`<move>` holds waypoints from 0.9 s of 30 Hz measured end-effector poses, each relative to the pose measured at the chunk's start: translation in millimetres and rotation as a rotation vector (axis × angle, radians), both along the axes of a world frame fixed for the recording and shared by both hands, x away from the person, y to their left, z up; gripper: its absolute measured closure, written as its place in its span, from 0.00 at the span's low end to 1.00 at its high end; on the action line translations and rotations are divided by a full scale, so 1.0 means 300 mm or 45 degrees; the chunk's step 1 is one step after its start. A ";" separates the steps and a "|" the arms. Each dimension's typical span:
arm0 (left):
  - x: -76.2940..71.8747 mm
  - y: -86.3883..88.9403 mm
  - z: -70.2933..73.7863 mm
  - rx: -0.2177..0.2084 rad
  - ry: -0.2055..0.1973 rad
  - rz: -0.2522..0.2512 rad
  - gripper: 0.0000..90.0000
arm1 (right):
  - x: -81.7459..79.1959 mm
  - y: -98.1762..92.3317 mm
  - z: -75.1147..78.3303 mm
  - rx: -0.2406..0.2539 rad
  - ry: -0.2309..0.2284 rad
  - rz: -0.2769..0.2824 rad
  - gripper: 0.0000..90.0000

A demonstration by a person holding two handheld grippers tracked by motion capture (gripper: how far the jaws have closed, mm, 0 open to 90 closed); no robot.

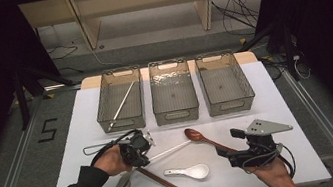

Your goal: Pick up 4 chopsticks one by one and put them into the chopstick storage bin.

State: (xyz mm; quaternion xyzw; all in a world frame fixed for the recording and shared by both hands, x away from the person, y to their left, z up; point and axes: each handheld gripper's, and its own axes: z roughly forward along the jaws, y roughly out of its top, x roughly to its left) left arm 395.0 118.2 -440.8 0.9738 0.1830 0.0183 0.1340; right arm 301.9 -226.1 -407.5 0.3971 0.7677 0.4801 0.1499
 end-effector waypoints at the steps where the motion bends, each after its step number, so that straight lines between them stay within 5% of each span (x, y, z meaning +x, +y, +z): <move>1: -0.002 0.003 0.006 -0.020 -0.003 0.013 0.93 | 0.000 0.000 0.001 -0.001 0.001 0.001 0.25; 19: 0.013 0.066 0.090 -0.109 -0.012 0.062 0.93 | 0.001 -0.003 0.001 -0.002 -0.003 -0.002 0.25; 27: 0.029 0.105 0.143 -0.219 -0.068 0.143 0.93 | 0.001 -0.002 0.001 -0.001 -0.001 -0.002 0.25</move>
